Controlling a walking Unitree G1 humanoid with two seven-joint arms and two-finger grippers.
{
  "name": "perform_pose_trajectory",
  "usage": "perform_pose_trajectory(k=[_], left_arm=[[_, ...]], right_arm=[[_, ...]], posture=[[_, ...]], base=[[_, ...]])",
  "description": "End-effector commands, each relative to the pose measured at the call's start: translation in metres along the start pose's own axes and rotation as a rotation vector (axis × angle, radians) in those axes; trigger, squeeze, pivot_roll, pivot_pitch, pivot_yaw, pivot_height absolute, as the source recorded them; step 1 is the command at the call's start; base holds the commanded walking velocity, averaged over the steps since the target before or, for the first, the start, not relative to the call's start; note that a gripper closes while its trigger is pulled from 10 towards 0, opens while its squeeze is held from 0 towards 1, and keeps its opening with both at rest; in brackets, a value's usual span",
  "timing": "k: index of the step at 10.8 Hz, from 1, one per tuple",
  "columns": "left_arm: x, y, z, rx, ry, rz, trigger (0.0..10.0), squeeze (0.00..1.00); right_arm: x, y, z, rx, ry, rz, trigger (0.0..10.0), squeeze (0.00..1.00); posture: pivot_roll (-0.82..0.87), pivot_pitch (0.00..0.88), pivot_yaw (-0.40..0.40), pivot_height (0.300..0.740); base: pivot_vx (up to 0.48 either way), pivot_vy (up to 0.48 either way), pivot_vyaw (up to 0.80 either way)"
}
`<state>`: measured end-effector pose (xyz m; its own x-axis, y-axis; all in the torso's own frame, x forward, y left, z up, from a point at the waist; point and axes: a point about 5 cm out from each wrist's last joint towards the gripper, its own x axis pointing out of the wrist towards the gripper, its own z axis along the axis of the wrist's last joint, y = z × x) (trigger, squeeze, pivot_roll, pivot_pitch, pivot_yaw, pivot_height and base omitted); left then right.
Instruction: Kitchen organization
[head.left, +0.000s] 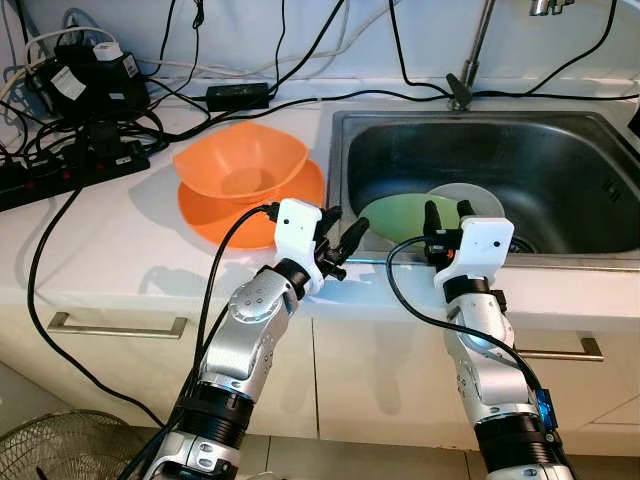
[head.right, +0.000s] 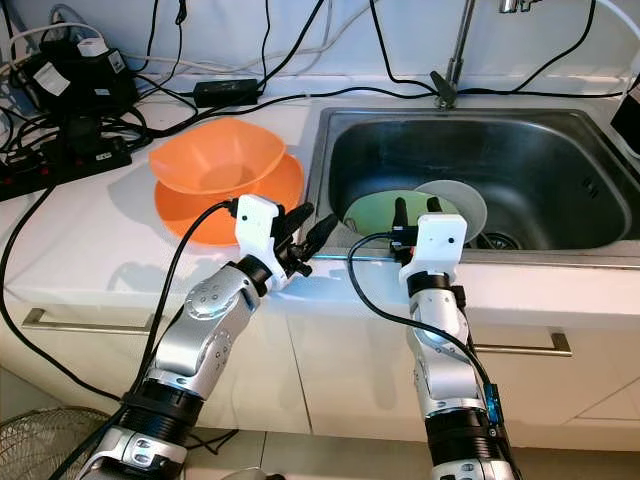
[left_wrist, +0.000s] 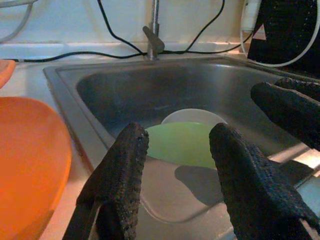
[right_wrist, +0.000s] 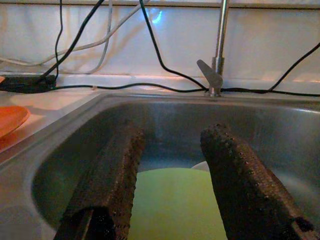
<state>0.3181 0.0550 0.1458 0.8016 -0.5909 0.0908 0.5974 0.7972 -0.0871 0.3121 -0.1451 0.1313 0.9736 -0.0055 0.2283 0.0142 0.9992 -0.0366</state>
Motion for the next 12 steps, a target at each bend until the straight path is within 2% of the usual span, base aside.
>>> perform_pose_trajectory(k=[1,12], left_arm=[[-0.0012,-0.0008,-0.0018,0.009,0.008,-0.008,10.0,0.00],[0.0003,-0.0008,-0.0016,0.015,0.010,-0.019,10.0,0.00]], right_arm=[[-0.0013,0.0039,-0.0011,0.003,0.005,0.011,10.0,0.00],[-0.0001,0.0062,-0.0018,0.004,0.005,0.015,10.0,0.00]], posture=[[0.01,0.000,0.073,0.740],[0.01,0.000,0.079,0.740]], base=[[0.000,0.000,0.00],[0.000,0.000,0.00]])
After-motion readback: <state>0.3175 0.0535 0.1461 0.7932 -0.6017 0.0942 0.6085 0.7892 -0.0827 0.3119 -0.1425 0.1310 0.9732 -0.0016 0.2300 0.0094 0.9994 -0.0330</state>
